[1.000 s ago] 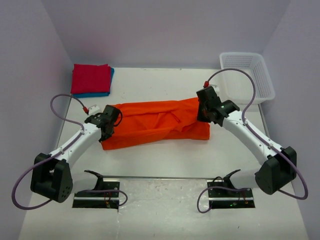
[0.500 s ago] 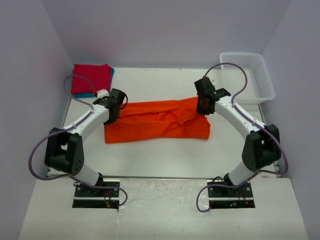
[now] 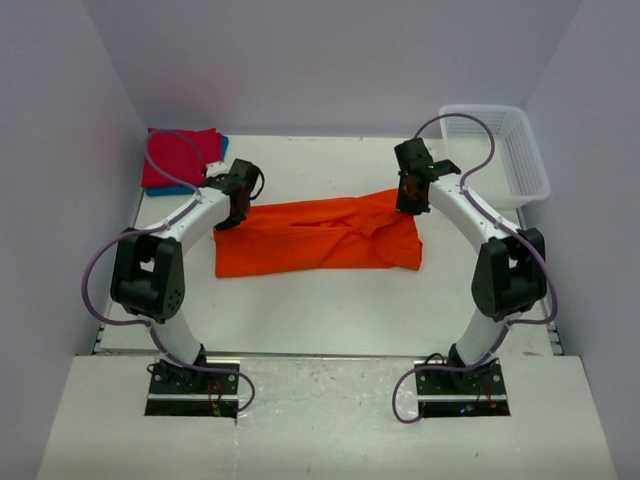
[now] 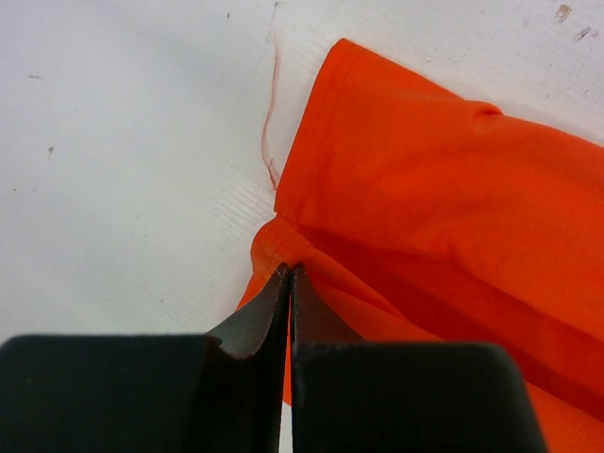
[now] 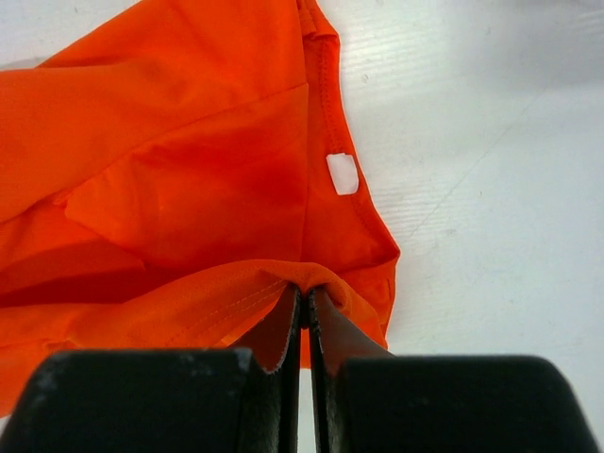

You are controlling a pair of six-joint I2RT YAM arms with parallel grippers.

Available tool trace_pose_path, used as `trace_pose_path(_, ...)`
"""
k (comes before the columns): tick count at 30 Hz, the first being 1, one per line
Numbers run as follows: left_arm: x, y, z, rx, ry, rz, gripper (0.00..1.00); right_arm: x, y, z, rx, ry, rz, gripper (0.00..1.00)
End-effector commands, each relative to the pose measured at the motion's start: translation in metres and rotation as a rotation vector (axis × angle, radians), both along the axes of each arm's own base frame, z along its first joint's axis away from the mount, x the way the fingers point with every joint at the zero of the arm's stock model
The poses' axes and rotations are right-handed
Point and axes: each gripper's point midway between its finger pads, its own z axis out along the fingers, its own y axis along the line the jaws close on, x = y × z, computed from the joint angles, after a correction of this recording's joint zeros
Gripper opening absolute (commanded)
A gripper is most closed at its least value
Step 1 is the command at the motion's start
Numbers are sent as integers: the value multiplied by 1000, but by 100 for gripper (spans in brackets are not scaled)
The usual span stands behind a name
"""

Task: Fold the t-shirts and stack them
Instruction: Fold the other side of the tshirt into a rectangle

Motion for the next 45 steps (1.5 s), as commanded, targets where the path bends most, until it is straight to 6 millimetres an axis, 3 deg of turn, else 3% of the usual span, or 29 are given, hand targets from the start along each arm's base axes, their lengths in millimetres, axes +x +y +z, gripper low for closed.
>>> trace_pose_path(1, 19, 5, 5, 32, -14, 5, 0, 18, 6, 11, 8, -27, 35, 0)
trace_pose_path(6, 28, 5, -2, 39, -2, 14, 0, 34, 11, 13, 8, -29, 51, 0)
trace_pose_path(12, 36, 7, -16, 48, 31, 27, 0, 48, 19, 1, 15, -3, 81, 0)
trace_pose_path(20, 31, 19, -30, 56, 68, 66, 0, 65, 21, -11, 11, 10, 84, 0)
trace_pose_path(32, 35, 21, -39, 29, 71, 102, 2, 82, 3, -27, 0, 37, 51, 0)
trace_pose_path(36, 35, 22, -30, 23, 37, 118, 24, 94, 7, -29, 35, 39, 92, 0)
trace_pose_path(37, 34, 24, -27, 28, 26, 123, 42, 98, 9, -30, 39, 31, 104, 0)
trace_pose_path(38, 33, 25, -24, 31, 13, 127, 50, 102, 10, -30, 35, 24, 118, 0)
trace_pose_path(39, 33, 27, -15, 40, -14, 135, 65, 106, 14, -29, 49, 10, 136, 2)
trace_pose_path(43, 27, 38, 12, 93, -66, 170, 86, 121, 22, -27, 65, -17, 177, 24)
trace_pose_path(45, 25, 38, 29, 99, -106, 176, 88, 131, 25, -16, 73, -57, 181, 38)
